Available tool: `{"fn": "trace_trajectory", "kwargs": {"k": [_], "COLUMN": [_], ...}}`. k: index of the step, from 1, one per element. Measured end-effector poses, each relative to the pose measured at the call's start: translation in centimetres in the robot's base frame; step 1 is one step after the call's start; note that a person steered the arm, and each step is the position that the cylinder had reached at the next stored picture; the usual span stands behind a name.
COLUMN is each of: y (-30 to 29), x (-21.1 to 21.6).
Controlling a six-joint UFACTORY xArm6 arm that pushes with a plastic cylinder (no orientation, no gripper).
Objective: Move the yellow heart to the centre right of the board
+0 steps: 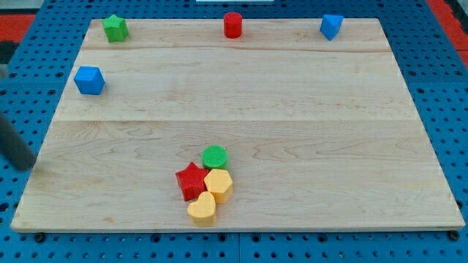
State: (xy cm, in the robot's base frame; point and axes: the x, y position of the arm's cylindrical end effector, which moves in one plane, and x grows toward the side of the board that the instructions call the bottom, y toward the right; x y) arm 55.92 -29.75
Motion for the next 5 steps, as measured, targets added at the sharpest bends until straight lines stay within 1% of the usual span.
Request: {"fn": "trace_trajectory", "kwargs": {"k": [1,2,3,4,5], "y": [1.9,3.7,12.8,23.7,31.1], "x": [5.8,5.9,5.9,6.0,5.9]}}
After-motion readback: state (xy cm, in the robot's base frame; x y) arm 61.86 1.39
